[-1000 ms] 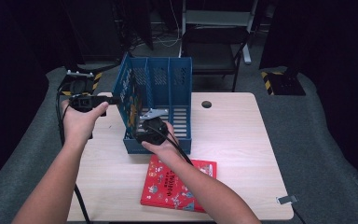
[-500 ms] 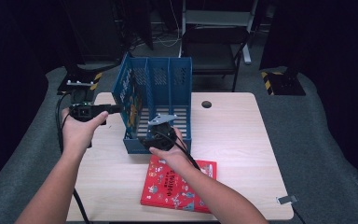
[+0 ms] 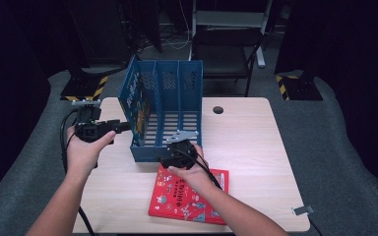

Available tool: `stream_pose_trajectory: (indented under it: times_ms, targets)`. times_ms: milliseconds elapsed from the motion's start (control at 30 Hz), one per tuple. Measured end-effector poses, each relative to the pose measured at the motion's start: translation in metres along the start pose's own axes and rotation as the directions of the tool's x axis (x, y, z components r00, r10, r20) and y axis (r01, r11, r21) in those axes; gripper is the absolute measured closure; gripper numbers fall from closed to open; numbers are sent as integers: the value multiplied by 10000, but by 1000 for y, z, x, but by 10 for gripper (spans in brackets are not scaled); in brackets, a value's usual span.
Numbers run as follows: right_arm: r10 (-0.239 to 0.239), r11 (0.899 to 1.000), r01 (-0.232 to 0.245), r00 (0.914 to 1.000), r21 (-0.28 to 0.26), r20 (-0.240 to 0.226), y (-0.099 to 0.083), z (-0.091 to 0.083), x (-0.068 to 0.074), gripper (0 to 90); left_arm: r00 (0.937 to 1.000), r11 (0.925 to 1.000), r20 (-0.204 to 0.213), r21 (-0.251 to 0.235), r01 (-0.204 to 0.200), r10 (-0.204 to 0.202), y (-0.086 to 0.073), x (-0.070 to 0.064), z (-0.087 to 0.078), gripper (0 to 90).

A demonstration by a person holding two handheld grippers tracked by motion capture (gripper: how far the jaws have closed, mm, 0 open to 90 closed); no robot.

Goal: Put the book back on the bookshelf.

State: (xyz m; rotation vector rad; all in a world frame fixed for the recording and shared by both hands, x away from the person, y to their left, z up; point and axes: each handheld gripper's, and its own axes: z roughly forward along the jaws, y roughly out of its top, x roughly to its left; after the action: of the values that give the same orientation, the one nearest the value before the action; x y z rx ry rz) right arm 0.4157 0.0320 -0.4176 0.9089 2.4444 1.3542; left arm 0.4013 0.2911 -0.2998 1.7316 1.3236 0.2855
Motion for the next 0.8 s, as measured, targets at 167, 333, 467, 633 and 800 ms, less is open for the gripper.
stream_pose_trajectory:
  times_ms: [167,333,467,633,800]
  targets:
    - [-325,9994,322,9993,155,158,-14,-12,1,395,9992,9998,398,183,-46,39,-17,0,5,460]
    - [-263,9996,260,9990,99,349,-30,-21,2,393,9972,9993,742,331,-159,134,-33,-2,12,460]
    - [-173,9997,165,9987,174,470,-41,-25,3,394,9971,9986,737,472,-242,206,-46,-2,18,464]
    - [-46,9999,39,9989,155,459,-49,-32,2,394,9957,9981,864,491,-376,333,-58,-2,24,464]
    - [-95,9999,89,9985,118,535,-59,-42,1,394,9949,9971,835,458,-609,570,-72,-4,30,461]
